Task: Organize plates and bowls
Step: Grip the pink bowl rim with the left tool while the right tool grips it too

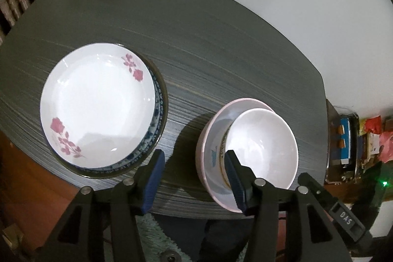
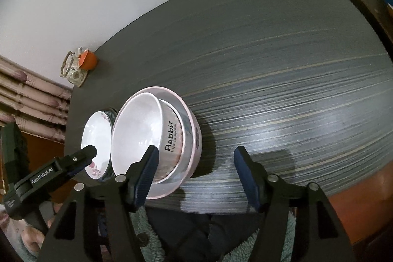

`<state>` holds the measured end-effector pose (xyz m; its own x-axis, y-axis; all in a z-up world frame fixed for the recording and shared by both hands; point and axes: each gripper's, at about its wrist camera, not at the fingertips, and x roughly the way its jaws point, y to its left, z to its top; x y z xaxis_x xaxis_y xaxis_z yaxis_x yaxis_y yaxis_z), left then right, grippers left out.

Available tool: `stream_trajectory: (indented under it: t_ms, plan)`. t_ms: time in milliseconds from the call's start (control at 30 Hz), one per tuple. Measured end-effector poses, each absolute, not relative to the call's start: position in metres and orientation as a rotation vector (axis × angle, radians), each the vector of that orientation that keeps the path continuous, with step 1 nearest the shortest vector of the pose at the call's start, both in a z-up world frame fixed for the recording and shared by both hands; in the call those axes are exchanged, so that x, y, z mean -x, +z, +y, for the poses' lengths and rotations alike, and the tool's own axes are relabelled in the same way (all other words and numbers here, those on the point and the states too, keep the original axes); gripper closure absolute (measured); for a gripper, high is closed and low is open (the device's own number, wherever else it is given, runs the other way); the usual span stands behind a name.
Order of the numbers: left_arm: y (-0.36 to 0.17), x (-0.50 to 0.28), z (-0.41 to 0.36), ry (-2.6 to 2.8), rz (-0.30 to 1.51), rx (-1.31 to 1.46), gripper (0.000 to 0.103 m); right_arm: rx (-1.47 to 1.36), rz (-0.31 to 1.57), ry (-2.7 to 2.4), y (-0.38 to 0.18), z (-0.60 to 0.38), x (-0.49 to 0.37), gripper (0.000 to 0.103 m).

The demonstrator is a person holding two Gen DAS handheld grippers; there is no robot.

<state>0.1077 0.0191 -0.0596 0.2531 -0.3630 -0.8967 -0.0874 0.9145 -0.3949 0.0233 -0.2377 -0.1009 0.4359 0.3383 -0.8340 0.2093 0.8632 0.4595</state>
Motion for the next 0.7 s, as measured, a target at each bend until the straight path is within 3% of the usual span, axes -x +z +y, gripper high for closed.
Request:
stream_trajectory:
  t_ms: [700]
  plan:
    - [-0.094, -0.120, 0.018, -0.140, 1.419, 0.458, 0.051, -0.506, 1.233, 0.001, -0.135, -0.236, -0.035, 0.041]
